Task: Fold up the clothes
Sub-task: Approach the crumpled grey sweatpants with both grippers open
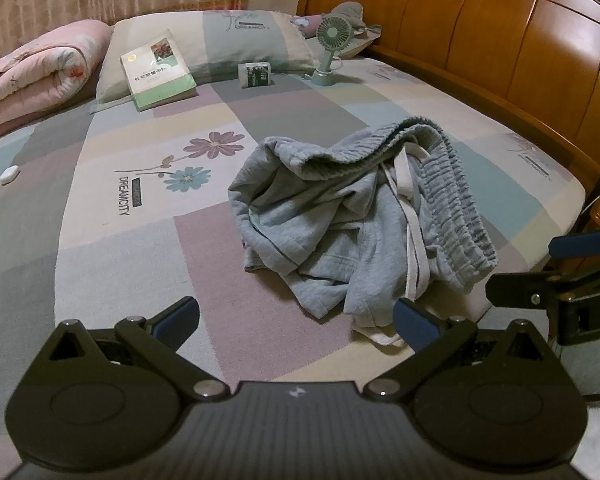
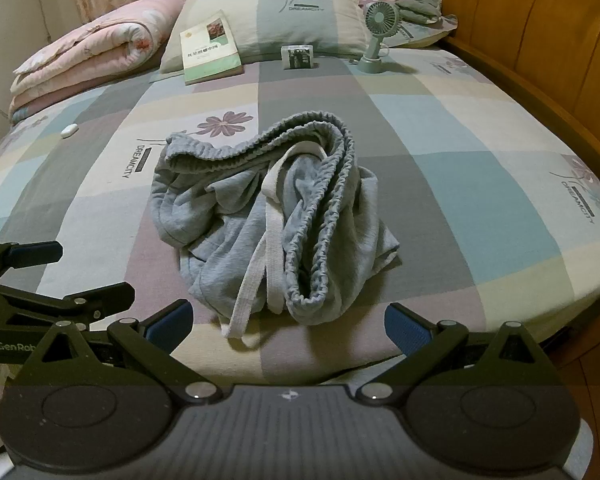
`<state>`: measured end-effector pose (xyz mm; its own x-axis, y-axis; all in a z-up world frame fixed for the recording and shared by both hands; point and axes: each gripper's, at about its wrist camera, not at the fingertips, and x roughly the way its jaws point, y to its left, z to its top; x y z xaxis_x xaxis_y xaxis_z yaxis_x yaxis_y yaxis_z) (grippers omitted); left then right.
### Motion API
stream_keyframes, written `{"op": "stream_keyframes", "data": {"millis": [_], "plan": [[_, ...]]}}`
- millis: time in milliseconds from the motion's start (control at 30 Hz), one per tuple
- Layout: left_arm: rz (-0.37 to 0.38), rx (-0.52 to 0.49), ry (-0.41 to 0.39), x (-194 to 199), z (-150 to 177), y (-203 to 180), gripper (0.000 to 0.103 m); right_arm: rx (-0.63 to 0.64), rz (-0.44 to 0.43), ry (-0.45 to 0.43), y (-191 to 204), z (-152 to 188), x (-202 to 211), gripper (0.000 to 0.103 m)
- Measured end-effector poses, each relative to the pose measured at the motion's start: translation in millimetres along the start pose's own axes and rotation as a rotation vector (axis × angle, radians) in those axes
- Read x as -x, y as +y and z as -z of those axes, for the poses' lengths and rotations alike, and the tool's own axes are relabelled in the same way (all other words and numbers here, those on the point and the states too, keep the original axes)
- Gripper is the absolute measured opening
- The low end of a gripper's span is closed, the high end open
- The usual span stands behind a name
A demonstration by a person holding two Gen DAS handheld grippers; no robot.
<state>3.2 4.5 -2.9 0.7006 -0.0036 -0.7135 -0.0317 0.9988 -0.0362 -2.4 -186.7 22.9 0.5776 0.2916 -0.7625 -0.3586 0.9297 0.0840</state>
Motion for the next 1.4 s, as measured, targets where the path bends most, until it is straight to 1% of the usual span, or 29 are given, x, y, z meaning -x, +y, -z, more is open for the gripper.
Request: {"op": "stream_keyframes", "data": {"millis": [1000, 1200, 1400], "plan": [[0.001, -0.018, 0.005, -3.3, 1.4, -4.8, 0.102, -0.005, -0.019, -0.013, -1.3, -0.7, -1.4, 0.103], [0.007, -0.020, 0.001, -3.2, 2.2, -4.9, 0.102, 0.005, -0.014, -0.038, -1.9, -3.2, 1.1, 0.103], [0.032, 0.012, 0.007, -4.8, 3.3, 1.1, 0.102, 0.024, -0.018, -0.058, -0.9, -5.9, 2.9, 0.103]]}}
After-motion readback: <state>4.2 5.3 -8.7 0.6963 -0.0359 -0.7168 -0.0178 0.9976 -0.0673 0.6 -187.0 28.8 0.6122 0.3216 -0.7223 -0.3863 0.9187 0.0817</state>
